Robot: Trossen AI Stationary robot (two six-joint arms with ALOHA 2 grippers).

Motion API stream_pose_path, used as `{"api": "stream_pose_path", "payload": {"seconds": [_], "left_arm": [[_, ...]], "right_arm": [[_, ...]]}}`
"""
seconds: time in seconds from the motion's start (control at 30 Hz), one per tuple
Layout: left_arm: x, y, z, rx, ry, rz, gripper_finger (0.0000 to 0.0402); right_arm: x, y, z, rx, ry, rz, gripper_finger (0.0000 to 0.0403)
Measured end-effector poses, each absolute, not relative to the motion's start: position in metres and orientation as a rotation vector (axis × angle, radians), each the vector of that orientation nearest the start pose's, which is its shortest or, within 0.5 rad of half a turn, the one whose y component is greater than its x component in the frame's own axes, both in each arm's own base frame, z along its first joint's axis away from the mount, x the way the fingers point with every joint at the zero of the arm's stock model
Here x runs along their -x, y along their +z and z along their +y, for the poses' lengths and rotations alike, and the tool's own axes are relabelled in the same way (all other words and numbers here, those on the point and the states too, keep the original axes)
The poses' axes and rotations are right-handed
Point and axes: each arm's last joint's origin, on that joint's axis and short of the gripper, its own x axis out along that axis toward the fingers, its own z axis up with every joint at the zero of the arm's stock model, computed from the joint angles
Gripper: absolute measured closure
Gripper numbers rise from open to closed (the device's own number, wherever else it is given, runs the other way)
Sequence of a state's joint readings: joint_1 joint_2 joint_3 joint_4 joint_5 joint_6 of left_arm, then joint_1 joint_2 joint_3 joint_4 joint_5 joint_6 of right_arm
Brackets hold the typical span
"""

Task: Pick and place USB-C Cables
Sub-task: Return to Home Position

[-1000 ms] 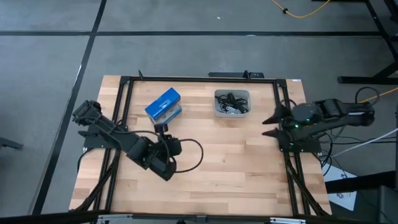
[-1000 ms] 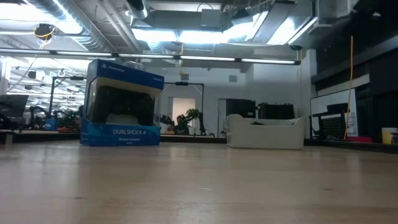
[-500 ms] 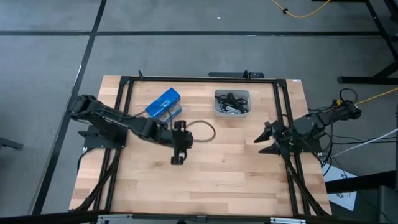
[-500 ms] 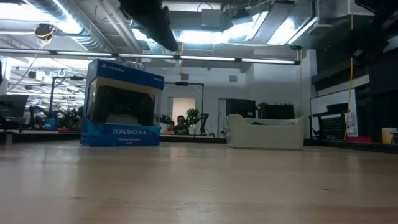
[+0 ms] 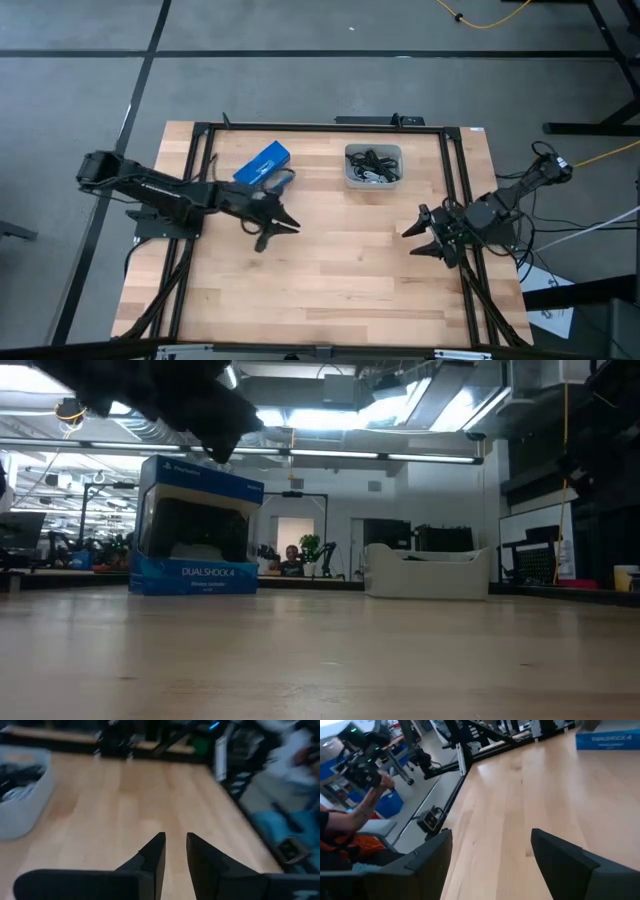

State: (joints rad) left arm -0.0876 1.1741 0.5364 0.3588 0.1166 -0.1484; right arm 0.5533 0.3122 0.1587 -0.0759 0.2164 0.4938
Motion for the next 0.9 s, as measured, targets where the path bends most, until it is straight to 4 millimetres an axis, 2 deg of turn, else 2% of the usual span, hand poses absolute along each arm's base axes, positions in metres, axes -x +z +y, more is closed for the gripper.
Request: {"api": "stream_pose_path", "payload": {"seconds": [0.13,0.33,0.9], "left_arm": [[-0.229,0.211,-0.013,0.179,-0.262,0.195,0.0331],[-0.215,0.195,-0.002,0.241,-0.173,0.122,0.0331],[-0.178,0.169,-0.001,0.224,-0.139,-0.079,0.0331]], "right_arm": [[-0.099,0.169,0.058,-0.371,0.313,0.269,0.0128],[-0.099,0.153,0.06,-0.362,0.343,0.232,0.0128],[-0.098,0.149,0.059,-0.271,0.344,0.246,0.0128]]}}
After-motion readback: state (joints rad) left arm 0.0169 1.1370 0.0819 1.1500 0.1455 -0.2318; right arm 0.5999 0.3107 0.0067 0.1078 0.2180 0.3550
